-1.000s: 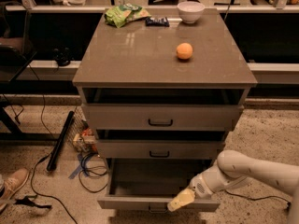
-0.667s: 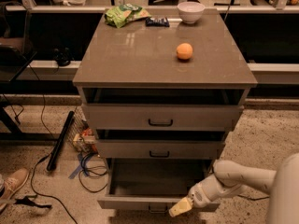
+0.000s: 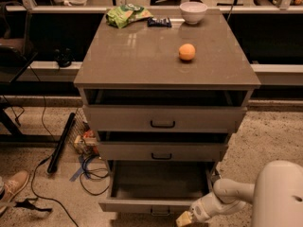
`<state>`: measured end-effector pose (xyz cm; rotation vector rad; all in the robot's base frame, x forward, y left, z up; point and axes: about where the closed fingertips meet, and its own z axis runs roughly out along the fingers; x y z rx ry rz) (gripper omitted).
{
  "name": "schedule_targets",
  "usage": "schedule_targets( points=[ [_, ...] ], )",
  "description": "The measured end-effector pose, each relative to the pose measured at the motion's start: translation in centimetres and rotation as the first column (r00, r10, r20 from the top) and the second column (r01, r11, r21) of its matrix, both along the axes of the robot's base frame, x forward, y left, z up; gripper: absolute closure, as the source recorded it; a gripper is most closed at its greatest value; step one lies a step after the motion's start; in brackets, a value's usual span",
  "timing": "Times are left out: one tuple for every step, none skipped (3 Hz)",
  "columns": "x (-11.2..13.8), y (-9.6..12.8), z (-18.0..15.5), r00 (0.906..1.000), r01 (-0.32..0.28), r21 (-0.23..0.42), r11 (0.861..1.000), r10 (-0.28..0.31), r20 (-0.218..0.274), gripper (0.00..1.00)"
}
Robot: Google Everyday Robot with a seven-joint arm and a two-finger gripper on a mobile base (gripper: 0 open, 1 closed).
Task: Close bottom drawer
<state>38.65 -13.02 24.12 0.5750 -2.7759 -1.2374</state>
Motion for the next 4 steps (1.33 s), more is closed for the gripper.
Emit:
schedule_targets(
  points=[
    [1.5,0.1,-6.9,0.9939,0.11,-0.023,0.994,-0.11,-0.005,1.0],
    [3.7,-0.2,-10.6,0.979,0.203,-0.052,0.978,-0.201,0.036,1.0],
    [3.7,-0.2,-10.7,0.9789,0.203,-0.052,0.978,-0.201,0.036,1.0],
    [4.9,-0.9,-11.0,0.9743,0.218,-0.07,0.973,-0.213,0.075,1.0]
  ],
)
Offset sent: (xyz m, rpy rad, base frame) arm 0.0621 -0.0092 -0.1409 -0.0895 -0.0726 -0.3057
